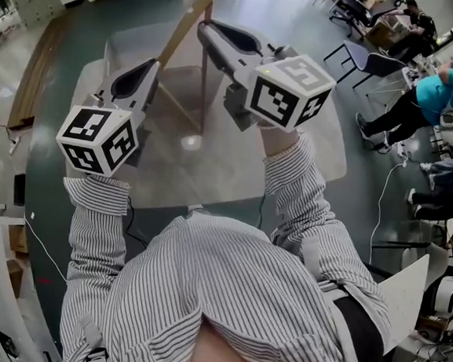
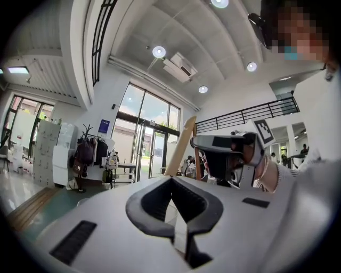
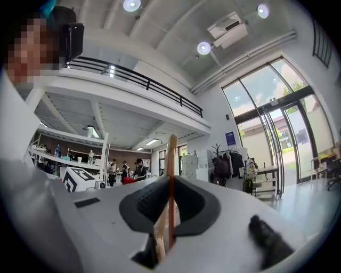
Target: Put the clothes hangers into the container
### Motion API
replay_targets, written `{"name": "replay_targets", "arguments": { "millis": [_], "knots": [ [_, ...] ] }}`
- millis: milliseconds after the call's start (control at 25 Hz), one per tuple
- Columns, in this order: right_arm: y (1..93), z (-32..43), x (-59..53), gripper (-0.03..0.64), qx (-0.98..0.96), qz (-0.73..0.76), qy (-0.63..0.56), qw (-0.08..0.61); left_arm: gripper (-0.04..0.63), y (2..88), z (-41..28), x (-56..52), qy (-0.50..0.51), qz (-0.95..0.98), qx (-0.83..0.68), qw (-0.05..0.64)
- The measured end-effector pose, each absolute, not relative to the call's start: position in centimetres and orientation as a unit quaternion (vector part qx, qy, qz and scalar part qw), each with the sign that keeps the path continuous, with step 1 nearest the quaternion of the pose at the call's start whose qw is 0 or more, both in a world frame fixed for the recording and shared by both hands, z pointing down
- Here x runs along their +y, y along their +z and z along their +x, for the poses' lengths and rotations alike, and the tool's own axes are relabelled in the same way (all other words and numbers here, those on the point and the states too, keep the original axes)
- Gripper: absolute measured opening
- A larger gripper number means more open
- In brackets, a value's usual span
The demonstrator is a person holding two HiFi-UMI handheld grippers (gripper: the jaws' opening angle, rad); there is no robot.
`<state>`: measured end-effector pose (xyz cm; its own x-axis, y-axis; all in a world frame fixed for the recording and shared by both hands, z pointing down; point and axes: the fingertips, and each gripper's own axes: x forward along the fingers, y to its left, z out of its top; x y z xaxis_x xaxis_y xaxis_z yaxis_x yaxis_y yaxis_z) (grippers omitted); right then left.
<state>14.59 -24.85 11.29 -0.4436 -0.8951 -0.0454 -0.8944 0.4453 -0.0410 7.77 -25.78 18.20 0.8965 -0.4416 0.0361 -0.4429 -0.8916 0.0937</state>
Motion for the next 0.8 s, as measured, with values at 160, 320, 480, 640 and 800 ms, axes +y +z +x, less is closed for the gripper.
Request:
{"name": "replay_targets", "arguments": {
  "millis": [160, 320, 480, 640, 800],
  "knots": [
    [8.8, 15.3, -26.1, 0.034, 0.848, -0.529, 0.010, 0.038, 0.011, 16.0, 8.5, -26.8, -0.001, 0.974, -0.224, 0.030],
    [6.6, 15.6, -27.3, 0.034, 0.848, -0.527, 0.020, 0.050, 0.009, 14.1, 9.3, -27.8, -0.008, 0.977, -0.213, 0.019],
    [4.3, 15.8, -27.9, 0.034, 0.847, -0.527, 0.037, 0.059, 0.011, 12.4, 9.8, -28.3, -0.016, 0.978, -0.208, 0.011],
    [1.1, 16.0, -28.1, 0.034, 0.845, -0.527, 0.071, 0.053, 0.009, 10.2, 10.0, -28.5, -0.029, 0.978, -0.208, -0.009],
    [-2.6, 16.4, -29.3, 0.034, 0.844, -0.525, 0.100, 0.047, 0.009, 7.8, 10.3, -30.2, -0.040, 0.974, -0.221, -0.021]
  ]
}}
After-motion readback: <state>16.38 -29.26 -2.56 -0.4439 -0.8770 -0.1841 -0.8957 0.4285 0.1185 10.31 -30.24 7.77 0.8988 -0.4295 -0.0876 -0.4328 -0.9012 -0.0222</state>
